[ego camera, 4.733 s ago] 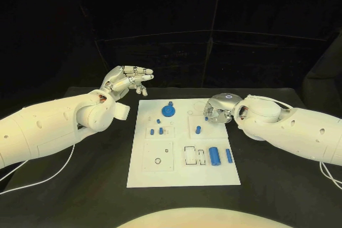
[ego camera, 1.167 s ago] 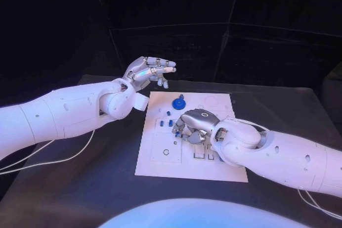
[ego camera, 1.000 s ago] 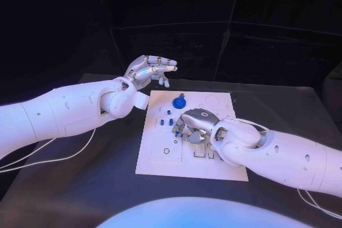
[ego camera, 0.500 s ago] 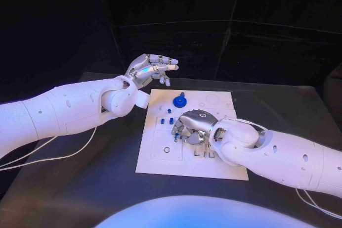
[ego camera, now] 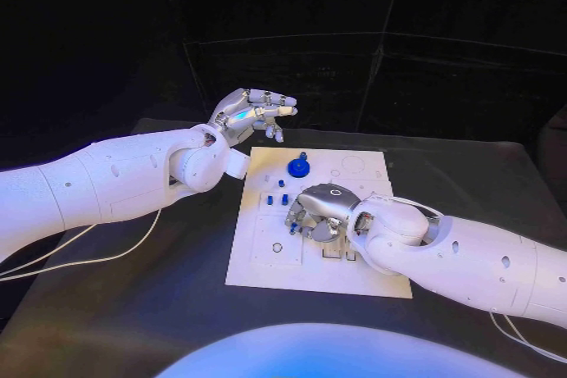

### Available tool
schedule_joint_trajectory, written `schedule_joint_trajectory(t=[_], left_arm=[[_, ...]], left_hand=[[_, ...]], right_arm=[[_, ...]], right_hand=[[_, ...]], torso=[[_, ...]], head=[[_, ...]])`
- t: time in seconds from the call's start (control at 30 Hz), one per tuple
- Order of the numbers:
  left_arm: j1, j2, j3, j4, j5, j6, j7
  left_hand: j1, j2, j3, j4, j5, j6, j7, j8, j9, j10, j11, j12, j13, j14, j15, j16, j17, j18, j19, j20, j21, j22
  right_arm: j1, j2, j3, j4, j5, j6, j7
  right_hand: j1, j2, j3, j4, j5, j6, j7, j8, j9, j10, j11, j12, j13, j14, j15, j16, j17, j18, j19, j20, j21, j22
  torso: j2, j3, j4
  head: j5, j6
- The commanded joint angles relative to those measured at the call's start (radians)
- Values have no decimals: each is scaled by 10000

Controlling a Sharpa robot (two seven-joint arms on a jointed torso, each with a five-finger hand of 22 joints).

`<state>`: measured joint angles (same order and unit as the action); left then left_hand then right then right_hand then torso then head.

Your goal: Assemble the parts on the task board

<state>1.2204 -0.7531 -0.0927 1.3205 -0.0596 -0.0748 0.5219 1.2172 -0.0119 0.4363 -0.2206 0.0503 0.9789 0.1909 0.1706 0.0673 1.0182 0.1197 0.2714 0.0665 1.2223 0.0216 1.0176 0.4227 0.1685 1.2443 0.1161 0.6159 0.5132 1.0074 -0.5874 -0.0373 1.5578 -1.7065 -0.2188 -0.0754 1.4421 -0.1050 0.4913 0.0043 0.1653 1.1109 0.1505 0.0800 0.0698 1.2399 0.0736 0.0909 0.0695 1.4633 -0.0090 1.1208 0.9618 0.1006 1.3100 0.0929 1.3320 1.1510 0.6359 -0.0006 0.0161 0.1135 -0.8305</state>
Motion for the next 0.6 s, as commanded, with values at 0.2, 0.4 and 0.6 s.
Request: schedule_joint_trajectory(t=[0.2, 0.4, 0.6], left_arm=[[17, 42, 8, -42, 57, 161, 23], [18, 44, 7, -53, 57, 162, 13], [20, 30, 7, -26, 57, 165, 5]], left_hand=[[-73, 28, -66, 18, 69, -66, 28, 54, 11, -66, 2, 35, 12, -18, 29, 49, -14, 139, 29, 24, -68, -15], [-71, 28, -74, 18, 68, -72, 30, 58, 11, -74, 4, 42, 12, -19, 30, 52, -18, 138, 31, 25, -72, -18], [-71, 28, -74, 18, 68, -72, 30, 58, 11, -74, 4, 42, 12, -19, 30, 52, -18, 138, 31, 25, -72, -18]], right_arm=[[2, 34, 3, -12, -119, 271, 20], [-3, 40, 3, -52, -169, 305, -16], [-5, 86, 3, -83, -332, 374, -200]], right_hand=[[-93, -14, 34, -30, 68, -34, 46, -41, -1, -23, 53, -51, -14, 237, 17, 58, 2, -87, 44, 55, 70, 20], [-93, -14, 34, -30, 68, -34, 46, -41, -1, -23, 53, -51, -14, 237, 17, 58, 2, -87, 44, 55, 70, 20], [-102, -12, 35, -33, 72, -32, 46, -42, 0, -21, 53, -53, -13, 234, 18, 54, -9, -87, 43, 57, 72, 22]], torso=[[3, 8, 12], [-5, 2, -1], [8, 10, -3]], head=[[18, -7], [27, -21], [17, -29]])
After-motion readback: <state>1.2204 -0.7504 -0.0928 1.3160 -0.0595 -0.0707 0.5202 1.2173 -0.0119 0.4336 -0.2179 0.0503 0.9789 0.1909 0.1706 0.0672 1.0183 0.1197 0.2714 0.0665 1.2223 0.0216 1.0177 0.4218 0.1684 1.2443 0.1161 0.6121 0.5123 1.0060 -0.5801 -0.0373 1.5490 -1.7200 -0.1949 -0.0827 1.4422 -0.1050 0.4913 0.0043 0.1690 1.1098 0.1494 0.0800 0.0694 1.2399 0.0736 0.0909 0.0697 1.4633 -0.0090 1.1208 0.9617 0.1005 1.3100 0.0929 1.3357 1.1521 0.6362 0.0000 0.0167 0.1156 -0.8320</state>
